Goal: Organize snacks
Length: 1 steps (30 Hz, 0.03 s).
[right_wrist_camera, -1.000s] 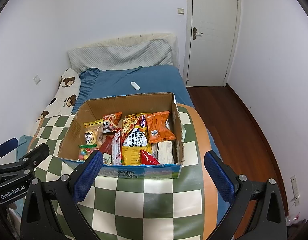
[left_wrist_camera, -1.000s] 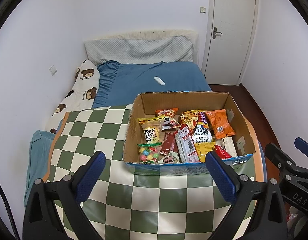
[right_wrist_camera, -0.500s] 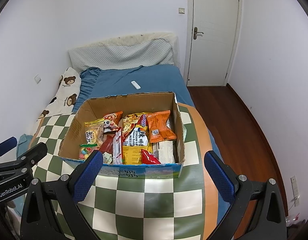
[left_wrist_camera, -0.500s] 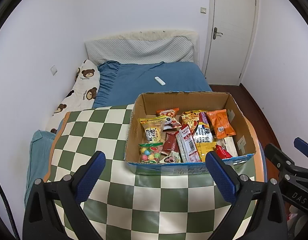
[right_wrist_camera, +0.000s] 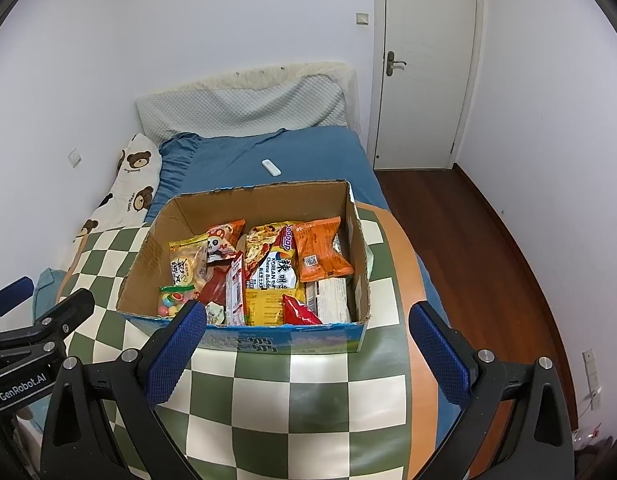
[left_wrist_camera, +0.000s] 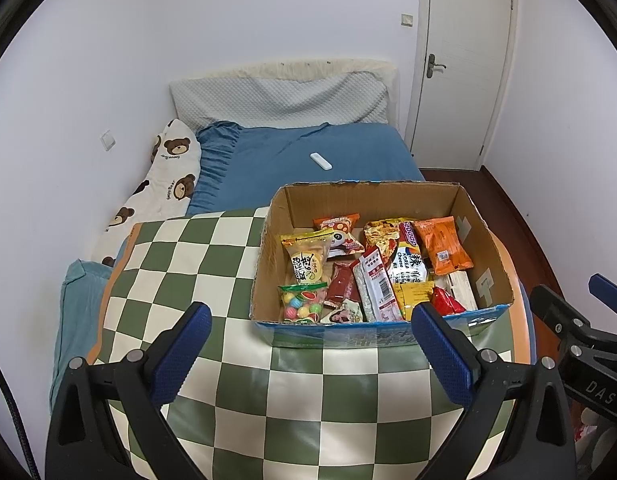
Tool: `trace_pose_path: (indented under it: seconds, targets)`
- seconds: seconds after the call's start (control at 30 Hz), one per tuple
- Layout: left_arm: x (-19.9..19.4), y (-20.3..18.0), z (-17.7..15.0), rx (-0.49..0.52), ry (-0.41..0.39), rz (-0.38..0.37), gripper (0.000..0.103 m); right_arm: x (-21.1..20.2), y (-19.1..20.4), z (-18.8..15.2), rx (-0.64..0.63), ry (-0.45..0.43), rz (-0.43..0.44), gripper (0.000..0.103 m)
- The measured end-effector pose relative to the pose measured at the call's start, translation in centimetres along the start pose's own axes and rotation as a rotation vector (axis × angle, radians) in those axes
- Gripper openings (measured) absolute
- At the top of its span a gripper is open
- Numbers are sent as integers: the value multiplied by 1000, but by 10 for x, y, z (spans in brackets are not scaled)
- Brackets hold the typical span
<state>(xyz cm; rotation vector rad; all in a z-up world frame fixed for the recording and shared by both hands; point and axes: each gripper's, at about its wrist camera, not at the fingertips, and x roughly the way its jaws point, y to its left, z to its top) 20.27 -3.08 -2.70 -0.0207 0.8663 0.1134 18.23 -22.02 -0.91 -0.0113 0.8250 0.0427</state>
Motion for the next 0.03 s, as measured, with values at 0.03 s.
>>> trace_pose_path:
  seconds: [0.03]
  targets:
    - [0, 0, 0, 0, 0, 0, 102, -1, 1, -1, -1, 0, -1, 103]
